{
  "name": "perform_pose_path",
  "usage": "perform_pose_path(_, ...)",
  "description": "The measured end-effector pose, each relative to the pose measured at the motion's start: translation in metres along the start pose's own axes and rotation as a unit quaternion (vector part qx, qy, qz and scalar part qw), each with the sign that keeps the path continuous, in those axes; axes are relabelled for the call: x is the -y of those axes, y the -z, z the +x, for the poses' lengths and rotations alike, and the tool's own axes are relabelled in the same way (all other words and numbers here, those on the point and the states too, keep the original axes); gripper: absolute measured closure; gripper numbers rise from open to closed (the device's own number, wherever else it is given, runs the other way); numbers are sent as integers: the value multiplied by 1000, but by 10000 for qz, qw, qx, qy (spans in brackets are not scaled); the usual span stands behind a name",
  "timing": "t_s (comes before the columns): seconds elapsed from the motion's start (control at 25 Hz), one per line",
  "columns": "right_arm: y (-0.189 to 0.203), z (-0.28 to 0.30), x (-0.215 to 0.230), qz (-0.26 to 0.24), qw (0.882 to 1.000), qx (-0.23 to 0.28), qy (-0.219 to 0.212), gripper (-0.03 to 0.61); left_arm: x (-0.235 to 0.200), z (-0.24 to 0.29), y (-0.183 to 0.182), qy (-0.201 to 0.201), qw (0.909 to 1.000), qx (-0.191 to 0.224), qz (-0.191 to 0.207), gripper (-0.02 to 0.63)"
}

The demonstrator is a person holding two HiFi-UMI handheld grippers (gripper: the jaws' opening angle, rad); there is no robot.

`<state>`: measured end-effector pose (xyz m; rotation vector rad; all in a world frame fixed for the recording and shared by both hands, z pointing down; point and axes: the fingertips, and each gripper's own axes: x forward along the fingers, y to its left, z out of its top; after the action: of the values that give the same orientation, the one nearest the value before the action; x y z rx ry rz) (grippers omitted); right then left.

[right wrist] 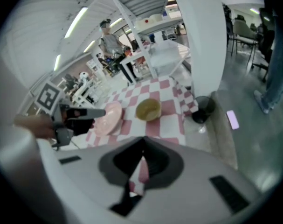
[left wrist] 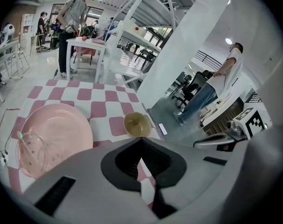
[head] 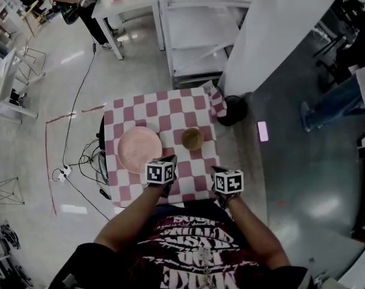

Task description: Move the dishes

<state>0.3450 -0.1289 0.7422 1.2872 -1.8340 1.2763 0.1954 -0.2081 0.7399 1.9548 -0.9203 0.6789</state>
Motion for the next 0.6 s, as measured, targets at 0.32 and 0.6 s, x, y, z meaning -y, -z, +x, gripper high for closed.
perform_pose_path(0.32,3,-8,39,276,9993,23,-266,545,5,54,1,-274,9992,-128,-272,588)
perform_pose_path(0.6,17,-19,54,414,9984,-116,-373,545,-21,92,14,-715,9943,-218,-762,588)
